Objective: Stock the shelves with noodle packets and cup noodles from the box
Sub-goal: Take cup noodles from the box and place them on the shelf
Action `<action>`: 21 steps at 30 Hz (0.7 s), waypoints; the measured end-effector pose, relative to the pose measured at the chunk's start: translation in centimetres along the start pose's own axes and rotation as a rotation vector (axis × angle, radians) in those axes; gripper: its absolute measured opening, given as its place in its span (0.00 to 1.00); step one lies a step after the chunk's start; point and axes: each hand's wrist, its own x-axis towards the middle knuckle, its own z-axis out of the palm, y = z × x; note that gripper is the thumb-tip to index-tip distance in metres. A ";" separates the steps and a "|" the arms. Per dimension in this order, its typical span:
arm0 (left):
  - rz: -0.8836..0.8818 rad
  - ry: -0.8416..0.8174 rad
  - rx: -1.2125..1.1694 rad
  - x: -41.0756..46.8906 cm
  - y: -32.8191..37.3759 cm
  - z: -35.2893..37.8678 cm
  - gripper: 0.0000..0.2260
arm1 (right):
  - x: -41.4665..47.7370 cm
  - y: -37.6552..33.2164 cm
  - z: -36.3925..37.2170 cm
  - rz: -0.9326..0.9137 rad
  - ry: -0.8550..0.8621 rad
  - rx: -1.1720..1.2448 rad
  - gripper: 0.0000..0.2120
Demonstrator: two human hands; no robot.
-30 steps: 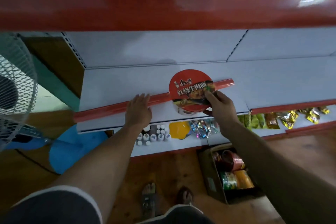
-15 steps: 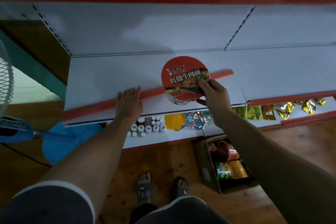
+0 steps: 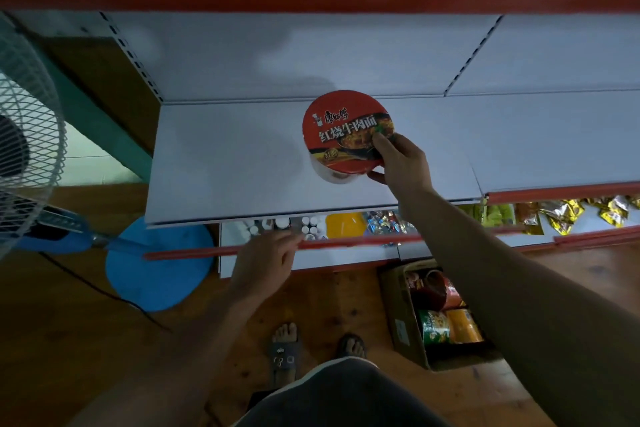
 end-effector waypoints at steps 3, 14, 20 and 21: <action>-0.082 -0.160 -0.016 -2.3 -0.2 0.2 0.15 | -0.2 0.6 0.8 0.017 -0.023 0.005 0.06; -0.739 0.360 -0.823 2.0 -0.8 -2.7 0.10 | -0.8 1.9 4.8 0.044 -0.126 -0.057 0.07; -0.711 0.498 -1.285 3.4 -2.3 -6.6 0.25 | -1.7 2.0 8.6 0.063 -0.195 -0.104 0.07; -0.683 0.491 -1.296 3.5 -2.7 -7.0 0.27 | -1.8 2.0 9.4 0.067 -0.213 -0.107 0.06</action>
